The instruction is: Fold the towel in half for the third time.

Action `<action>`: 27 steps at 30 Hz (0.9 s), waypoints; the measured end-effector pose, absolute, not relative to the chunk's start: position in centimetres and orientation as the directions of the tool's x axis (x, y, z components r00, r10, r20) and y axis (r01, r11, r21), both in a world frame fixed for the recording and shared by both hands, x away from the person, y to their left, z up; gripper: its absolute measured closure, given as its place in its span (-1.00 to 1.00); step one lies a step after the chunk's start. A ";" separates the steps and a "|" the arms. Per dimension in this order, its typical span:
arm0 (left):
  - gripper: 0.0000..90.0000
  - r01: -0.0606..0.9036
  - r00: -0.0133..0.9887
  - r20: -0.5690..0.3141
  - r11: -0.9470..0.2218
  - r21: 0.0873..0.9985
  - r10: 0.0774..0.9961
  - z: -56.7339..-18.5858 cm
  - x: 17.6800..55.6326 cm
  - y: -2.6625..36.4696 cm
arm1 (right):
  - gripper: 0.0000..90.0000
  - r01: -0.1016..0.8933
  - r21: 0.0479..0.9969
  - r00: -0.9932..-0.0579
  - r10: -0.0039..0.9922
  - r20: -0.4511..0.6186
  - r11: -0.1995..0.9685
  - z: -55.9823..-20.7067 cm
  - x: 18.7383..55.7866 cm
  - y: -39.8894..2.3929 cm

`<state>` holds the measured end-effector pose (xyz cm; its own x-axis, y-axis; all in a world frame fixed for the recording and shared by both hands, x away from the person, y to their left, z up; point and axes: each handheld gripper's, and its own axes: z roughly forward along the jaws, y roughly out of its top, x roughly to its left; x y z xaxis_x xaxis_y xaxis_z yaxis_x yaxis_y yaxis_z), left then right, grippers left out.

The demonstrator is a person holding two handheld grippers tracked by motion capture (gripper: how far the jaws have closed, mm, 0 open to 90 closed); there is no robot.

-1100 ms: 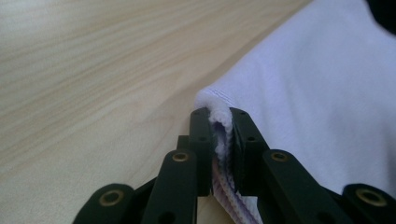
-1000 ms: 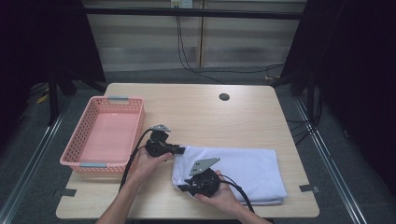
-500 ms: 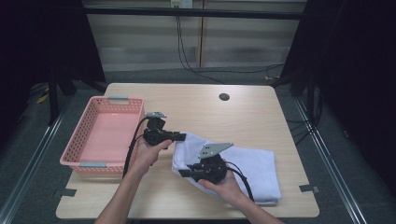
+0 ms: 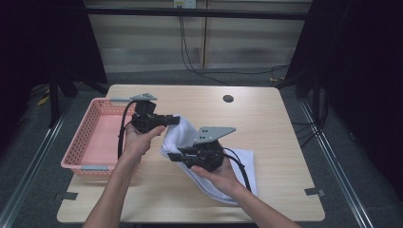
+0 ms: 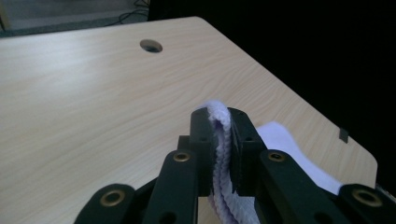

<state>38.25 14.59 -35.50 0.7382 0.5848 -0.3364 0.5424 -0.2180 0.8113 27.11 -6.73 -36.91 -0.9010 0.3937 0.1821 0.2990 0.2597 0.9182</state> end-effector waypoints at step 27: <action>0.80 0.563 0.773 -0.358 -0.306 0.768 0.523 -40.8 38.8 6.4 | 0.78 0.361 0.917 -0.777 0.598 0.194 0.172 -41.8 23.1 -14.0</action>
<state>38.81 6.45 -40.81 0.7733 0.5233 -0.3581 0.5627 -0.3059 0.7680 23.09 -14.04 -41.81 -0.7774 0.5984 0.1940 0.3610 0.1718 0.9166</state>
